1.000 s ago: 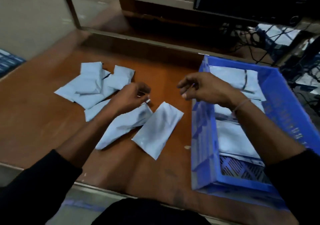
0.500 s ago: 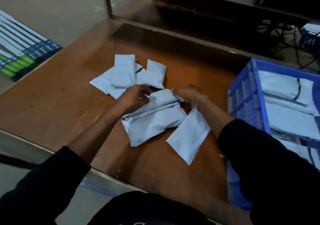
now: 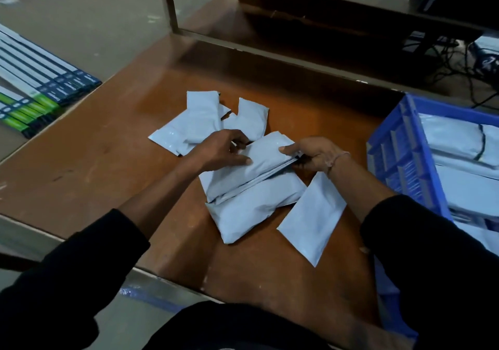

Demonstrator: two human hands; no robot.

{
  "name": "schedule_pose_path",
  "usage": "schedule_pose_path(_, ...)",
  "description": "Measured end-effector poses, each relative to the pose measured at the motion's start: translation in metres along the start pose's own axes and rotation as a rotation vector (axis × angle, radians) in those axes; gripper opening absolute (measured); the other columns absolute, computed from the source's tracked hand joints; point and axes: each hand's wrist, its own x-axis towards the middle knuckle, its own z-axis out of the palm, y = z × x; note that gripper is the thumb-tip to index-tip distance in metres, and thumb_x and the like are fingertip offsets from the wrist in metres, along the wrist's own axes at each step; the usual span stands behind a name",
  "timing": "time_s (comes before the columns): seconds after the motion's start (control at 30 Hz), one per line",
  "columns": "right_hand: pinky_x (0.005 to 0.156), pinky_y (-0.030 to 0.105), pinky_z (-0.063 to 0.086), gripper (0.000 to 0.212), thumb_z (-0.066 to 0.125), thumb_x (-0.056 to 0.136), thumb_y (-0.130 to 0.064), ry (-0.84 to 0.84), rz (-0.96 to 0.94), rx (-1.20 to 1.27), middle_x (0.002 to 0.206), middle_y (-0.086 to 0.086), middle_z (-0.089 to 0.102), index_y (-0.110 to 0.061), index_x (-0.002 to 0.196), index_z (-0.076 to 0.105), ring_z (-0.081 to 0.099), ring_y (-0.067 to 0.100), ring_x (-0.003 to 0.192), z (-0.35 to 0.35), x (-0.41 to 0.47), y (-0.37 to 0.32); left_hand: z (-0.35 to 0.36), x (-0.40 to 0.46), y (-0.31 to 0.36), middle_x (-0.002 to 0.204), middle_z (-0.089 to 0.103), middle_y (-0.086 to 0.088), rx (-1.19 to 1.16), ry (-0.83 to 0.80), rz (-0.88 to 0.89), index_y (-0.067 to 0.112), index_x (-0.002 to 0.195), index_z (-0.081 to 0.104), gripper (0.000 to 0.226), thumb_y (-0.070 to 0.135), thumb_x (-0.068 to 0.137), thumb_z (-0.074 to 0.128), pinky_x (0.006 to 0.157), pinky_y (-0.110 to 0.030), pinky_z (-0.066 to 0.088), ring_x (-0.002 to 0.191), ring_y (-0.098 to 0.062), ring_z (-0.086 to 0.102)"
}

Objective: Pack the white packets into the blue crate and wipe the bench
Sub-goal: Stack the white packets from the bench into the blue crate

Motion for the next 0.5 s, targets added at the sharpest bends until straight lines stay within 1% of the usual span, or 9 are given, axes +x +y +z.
schedule_pose_path(0.07, 0.093, 0.033, 0.054, 0.015, 0.065, 0.091, 0.006, -0.059, -0.028, 0.076, 0.091, 0.008, 0.060, -0.007, 0.096, 0.059, 0.059, 0.019, 0.081, -0.006, -0.008, -0.002, -0.003, 0.005, 0.003, 0.130, 0.064, 0.006, 0.044, -0.038, 0.019, 0.023, 0.135, 0.061, 0.070, 0.057, 0.078, 0.082, 0.095, -0.027, 0.055, 0.111, -0.012, 0.063)
schedule_pose_path(0.1, 0.086, 0.030, 0.057, 0.019, 0.064, 0.091, 0.007, -0.090, -0.051, 0.100, 0.097, 0.009, 0.062, -0.005, 0.105, 0.060, 0.060, 0.020, 0.085, -0.009, -0.010, -0.002, -0.005, 0.006, 0.005, 0.133, 0.062, 0.008, 0.052, -0.060, 0.020, 0.024, 0.138, 0.058, 0.074, 0.061, 0.078, 0.079, 0.099, -0.028, 0.053, 0.116, -0.011, 0.060)
schedule_pose_path(0.13, 0.077, 0.028, 0.060, 0.031, 0.064, 0.091, 0.007, -0.125, -0.073, 0.123, 0.109, 0.012, 0.065, -0.003, 0.119, 0.060, 0.062, 0.021, 0.090, -0.013, -0.012, -0.004, -0.007, 0.007, 0.008, 0.133, 0.059, 0.011, 0.056, -0.080, 0.017, 0.026, 0.140, 0.056, 0.075, 0.065, 0.079, 0.076, 0.100, -0.028, 0.051, 0.117, -0.011, 0.058)
schedule_pose_path(0.17, 0.069, 0.028, 0.061, 0.043, 0.065, 0.090, 0.008, -0.143, -0.091, 0.136, 0.120, 0.013, 0.065, -0.003, 0.130, 0.057, 0.064, 0.022, 0.095, -0.018, -0.012, -0.004, -0.010, 0.006, 0.011, 0.130, 0.059, 0.014, 0.058, -0.101, 0.011, 0.028, 0.139, 0.055, 0.074, 0.068, 0.079, 0.073, 0.099, -0.028, 0.050, 0.116, -0.010, 0.057)
schedule_pose_path(0.23, 0.068, 0.029, 0.062, 0.047, 0.065, 0.089, 0.009, -0.152, -0.112, 0.162, 0.128, 0.014, 0.064, -0.005, 0.133, 0.056, 0.065, 0.023, 0.098, -0.023, -0.015, -0.007, -0.015, 0.005, 0.018, 0.117, 0.064, 0.017, 0.042, -0.142, 0.010, 0.030, 0.128, 0.060, 0.064, 0.072, 0.081, 0.069, 0.087, -0.025, 0.048, 0.107, -0.009, 0.061)
schedule_pose_path(0.3, 0.076, 0.033, 0.063, 0.032, 0.062, 0.090, 0.011, -0.156, -0.133, 0.230, 0.114, 0.014, 0.068, -0.003, 0.119, 0.060, 0.067, 0.023, 0.096, -0.028, -0.021, -0.008, -0.017, 0.005, 0.022, 0.106, 0.068, 0.015, -0.022, -0.164, 0.015, 0.028, 0.117, 0.064, 0.052, 0.068, 0.084, 0.068, 0.078, -0.024, 0.048, 0.098, -0.010, 0.064)
schedule_pose_path(0.37, 0.089, 0.036, 0.059, 0.022, 0.062, 0.090, 0.009, -0.182, -0.165, 0.273, 0.114, 0.013, 0.070, -0.005, 0.107, 0.064, 0.068, 0.025, 0.103, -0.032, -0.024, -0.010, -0.019, 0.004, 0.026, 0.105, 0.071, 0.011, -0.124, -0.163, 0.019, 0.028, 0.115, 0.066, 0.046, 0.063, 0.086, 0.070, 0.079, -0.025, 0.054, 0.095, -0.010, 0.068)
schedule_pose_path(0.43, 0.100, 0.040, 0.054, 0.023, 0.068, 0.089, 0.002, -0.182, -0.186, 0.256, 0.123, 0.012, 0.069, -0.007, 0.110, 0.068, 0.065, 0.026, 0.116, -0.037, -0.026, -0.013, -0.021, 0.004, 0.029, 0.107, 0.074, 0.009, -0.254, -0.159, -0.009, 0.027, 0.118, 0.066, 0.046, 0.060, 0.085, 0.072, 0.083, -0.028, 0.059, 0.096, -0.011, 0.072)
schedule_pose_path(0.5, 0.107, 0.046, 0.049, 0.031, 0.073, 0.087, -0.005, -0.149, -0.205, 0.267, 0.129, 0.013, 0.067, -0.007, 0.118, 0.068, 0.062, 0.027, 0.124, -0.040, -0.030, -0.017, -0.020, 0.004, 0.034, 0.109, 0.075, 0.004, -0.376, -0.166, -0.046, 0.025, 0.121, 0.065, 0.047, 0.054, 0.086, 0.074, 0.083, -0.031, 0.062, 0.096, -0.015, 0.074)
